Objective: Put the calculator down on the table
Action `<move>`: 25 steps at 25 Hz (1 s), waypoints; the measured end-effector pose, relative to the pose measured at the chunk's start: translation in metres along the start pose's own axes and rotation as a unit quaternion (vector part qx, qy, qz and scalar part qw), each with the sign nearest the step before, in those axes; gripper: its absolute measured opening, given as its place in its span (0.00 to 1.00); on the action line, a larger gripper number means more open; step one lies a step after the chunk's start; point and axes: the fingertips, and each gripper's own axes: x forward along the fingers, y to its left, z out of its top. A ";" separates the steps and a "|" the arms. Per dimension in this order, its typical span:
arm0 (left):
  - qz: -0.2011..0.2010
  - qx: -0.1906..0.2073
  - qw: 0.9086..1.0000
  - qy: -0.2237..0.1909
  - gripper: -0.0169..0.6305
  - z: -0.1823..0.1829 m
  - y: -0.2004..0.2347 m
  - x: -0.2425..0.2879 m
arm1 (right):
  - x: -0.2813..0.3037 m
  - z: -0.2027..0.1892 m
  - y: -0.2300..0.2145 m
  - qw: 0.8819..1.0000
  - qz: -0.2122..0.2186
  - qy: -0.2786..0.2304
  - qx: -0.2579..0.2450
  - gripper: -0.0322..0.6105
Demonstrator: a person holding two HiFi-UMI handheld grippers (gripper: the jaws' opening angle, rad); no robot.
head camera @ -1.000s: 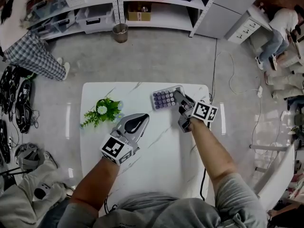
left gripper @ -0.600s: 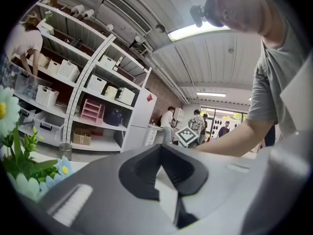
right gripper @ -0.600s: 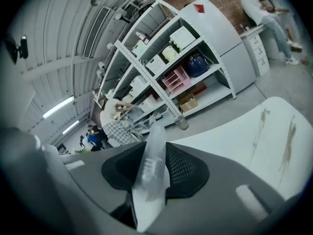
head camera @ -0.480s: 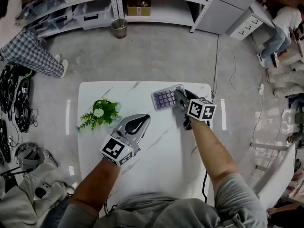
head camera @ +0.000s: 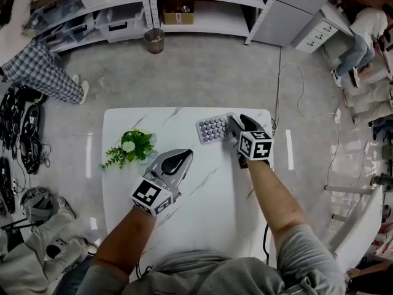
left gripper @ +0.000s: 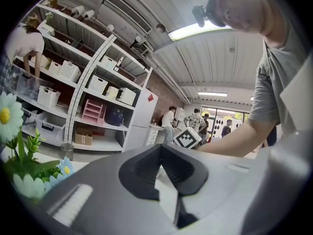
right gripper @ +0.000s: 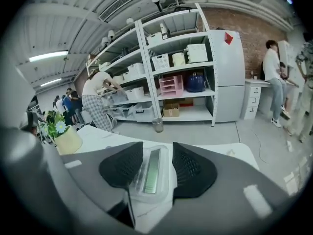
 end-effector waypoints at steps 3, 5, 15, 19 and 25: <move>0.003 0.002 1.000 -0.004 0.12 0.007 0.000 -0.004 | -0.010 0.011 0.005 1.000 0.007 -0.011 -0.001 0.32; 0.004 0.004 1.000 -0.008 0.12 0.015 -0.004 -0.007 | -0.019 0.019 0.009 1.000 0.010 -0.019 -0.001 0.32; 0.011 0.034 0.999 -0.037 0.12 0.082 -0.032 -0.044 | -0.100 0.072 0.057 0.995 0.058 -0.074 -0.029 0.31; 0.022 0.043 0.997 -0.052 0.12 0.113 -0.046 -0.074 | -0.145 0.092 0.085 0.991 0.080 -0.096 -0.046 0.30; 0.044 0.049 0.995 -0.070 0.12 0.155 -0.074 -0.120 | -0.214 0.108 0.123 0.984 0.110 -0.122 -0.069 0.24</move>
